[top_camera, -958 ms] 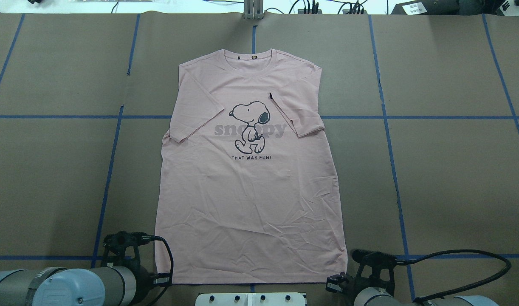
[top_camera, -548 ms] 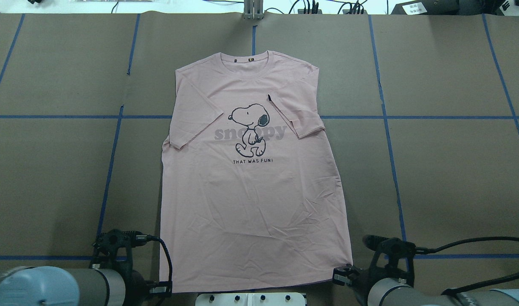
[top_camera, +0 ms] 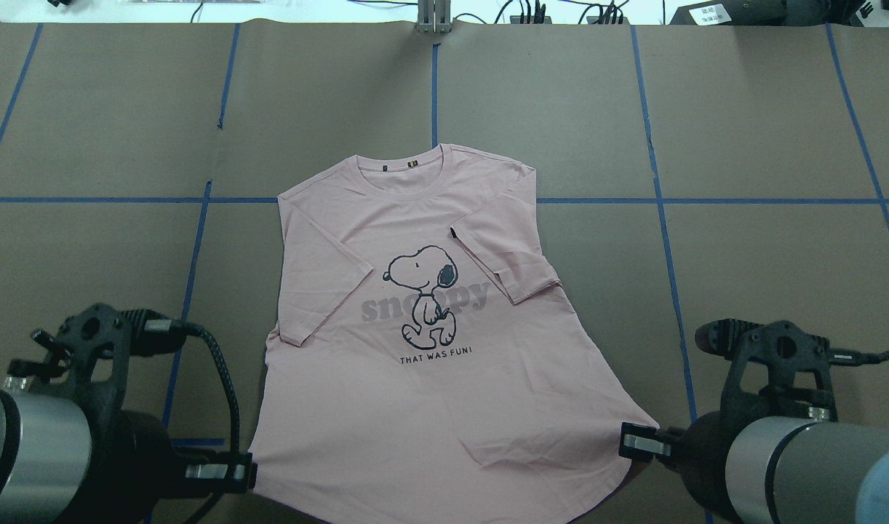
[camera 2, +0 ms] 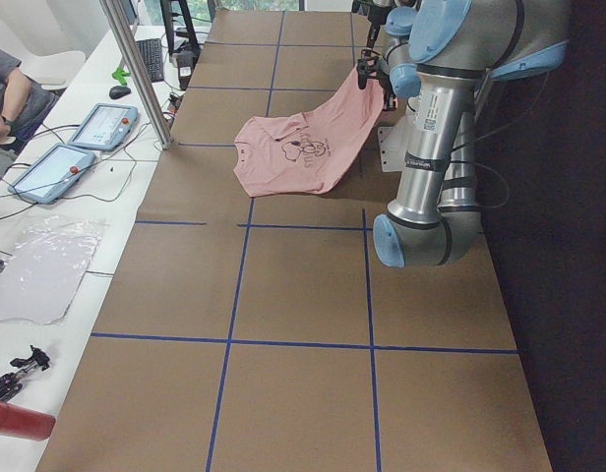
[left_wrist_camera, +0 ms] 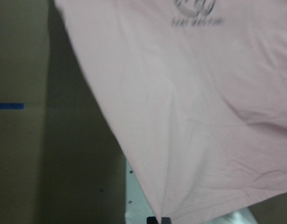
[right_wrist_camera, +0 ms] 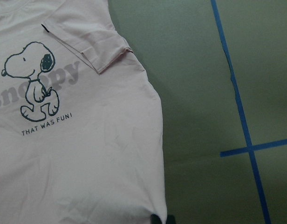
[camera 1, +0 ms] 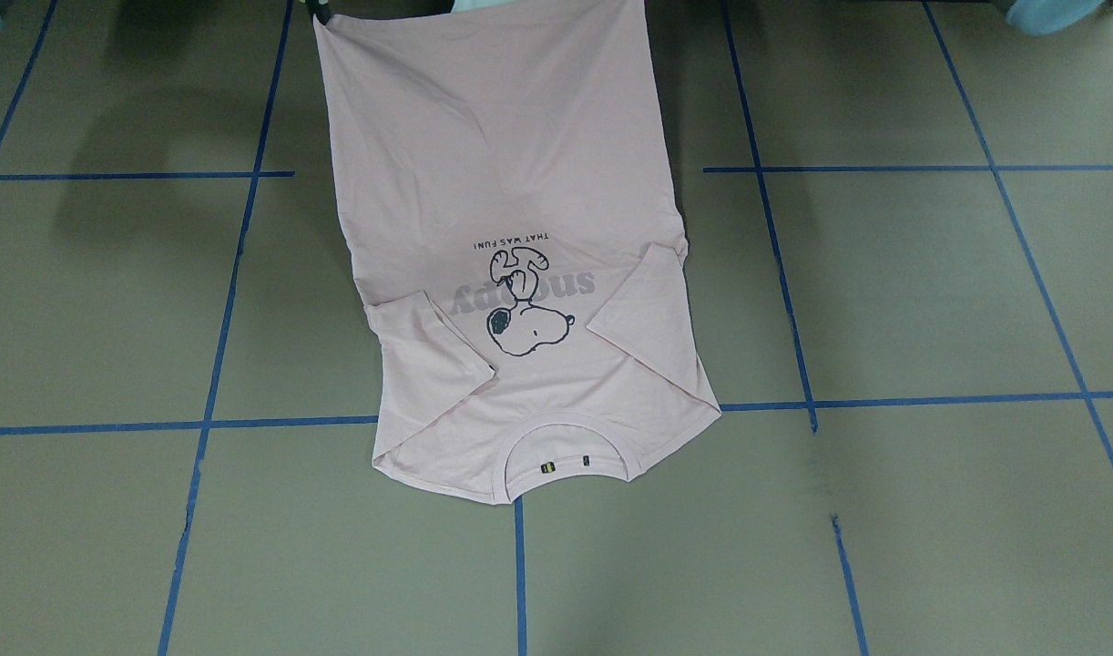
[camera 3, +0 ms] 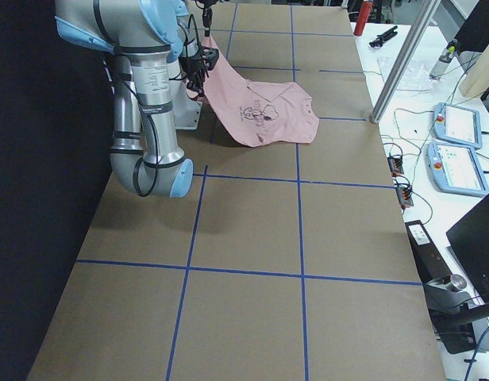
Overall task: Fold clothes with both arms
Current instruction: 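Lift the hem with both grippers and pull it toward the collar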
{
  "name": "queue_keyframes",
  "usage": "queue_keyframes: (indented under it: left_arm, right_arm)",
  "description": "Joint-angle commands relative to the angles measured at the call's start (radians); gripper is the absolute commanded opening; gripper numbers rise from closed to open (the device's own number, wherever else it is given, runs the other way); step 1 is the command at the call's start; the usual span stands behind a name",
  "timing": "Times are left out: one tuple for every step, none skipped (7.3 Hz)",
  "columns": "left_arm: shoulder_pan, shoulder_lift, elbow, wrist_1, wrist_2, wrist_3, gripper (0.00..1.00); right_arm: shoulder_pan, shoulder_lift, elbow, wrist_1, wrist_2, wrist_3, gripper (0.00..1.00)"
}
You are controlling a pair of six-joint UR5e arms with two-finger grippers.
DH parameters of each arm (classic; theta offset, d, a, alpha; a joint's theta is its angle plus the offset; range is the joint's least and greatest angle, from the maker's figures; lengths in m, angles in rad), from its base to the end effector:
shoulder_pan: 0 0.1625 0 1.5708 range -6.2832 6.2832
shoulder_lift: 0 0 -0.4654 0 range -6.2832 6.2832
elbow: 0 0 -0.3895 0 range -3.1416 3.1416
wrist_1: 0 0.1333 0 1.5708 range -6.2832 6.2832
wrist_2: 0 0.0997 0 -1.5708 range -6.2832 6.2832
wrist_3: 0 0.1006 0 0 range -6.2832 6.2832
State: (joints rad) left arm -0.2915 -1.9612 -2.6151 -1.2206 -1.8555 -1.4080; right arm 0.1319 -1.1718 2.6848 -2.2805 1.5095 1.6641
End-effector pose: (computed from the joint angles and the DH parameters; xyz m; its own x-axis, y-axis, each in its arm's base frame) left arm 0.3165 -0.2046 0.1640 0.4479 0.0280 -0.8937 -0.0351 0.9993 0.0138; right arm -0.3235 -0.1836 0.2005 0.6690 0.1826 0.7205 -0.2383 0.9709 -0.0247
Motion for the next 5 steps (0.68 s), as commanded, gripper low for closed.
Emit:
queue_keyframes:
  left_arm:
    - [-0.186,-0.059,0.166,0.026,-0.021,0.237,0.0]
    - [-0.268,-0.074,0.24,0.024,-0.022,0.326,0.0]
    - [-0.323,-0.076,0.289,0.004,-0.022,0.386,0.0]
    - [-0.363,-0.076,0.352,-0.037,-0.022,0.402,0.0]
    - [-0.395,-0.09,0.453,-0.113,-0.022,0.412,0.0]
  right_arm:
    - [0.156,0.118,-0.127,-0.016,0.015,-0.22,0.0]
    - [0.254,0.126,-0.235,0.083,0.044,-0.271,0.0]
    - [0.315,0.129,-0.39,0.24,0.057,-0.279,0.0]
    - [0.372,0.13,-0.511,0.371,0.06,-0.296,0.0]
    - [0.42,0.136,-0.613,0.483,0.06,-0.334,0.0]
